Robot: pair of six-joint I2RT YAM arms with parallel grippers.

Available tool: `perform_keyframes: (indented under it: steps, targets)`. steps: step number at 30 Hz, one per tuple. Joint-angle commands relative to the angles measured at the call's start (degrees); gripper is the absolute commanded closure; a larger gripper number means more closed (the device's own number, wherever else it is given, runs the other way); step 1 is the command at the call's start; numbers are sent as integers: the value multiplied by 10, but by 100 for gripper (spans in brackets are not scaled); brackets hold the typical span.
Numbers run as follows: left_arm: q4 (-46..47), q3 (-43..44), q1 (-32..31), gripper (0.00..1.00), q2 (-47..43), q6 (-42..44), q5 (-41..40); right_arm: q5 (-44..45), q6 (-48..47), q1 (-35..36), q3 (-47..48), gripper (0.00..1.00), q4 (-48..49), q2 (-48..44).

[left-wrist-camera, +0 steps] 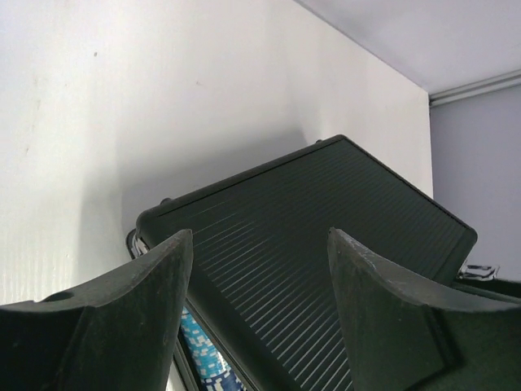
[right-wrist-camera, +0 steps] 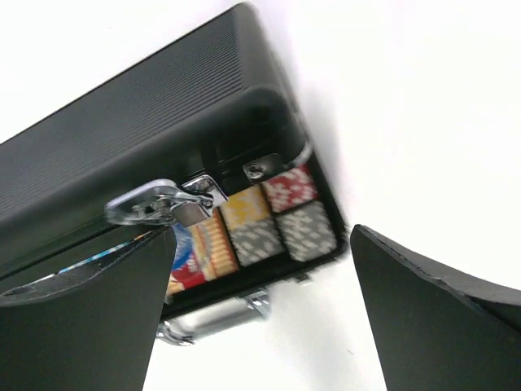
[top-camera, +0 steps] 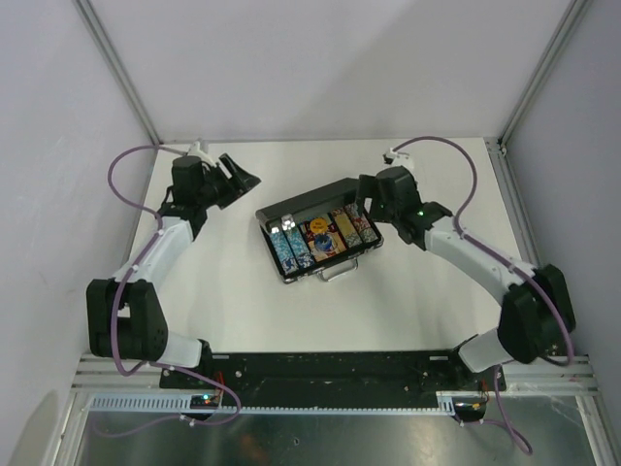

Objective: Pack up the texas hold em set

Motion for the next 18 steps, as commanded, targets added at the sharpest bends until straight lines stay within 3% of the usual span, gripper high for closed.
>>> perform_keyframes:
  steps: [1,6,14,18]
  targets:
    - [8,-23,-2,28,-12,10,4,192,-4,19,20,4,-106,-122]
    - [9,-46,-14,28,-15,8,-5,144,-40,0,-5,1,-119,-164]
    - [8,-107,-45,26,-37,2,-26,68,-45,-14,-42,1,-114,-150]
    - [9,-157,-73,24,-63,-5,-51,-11,-40,-40,-98,1,-79,-162]
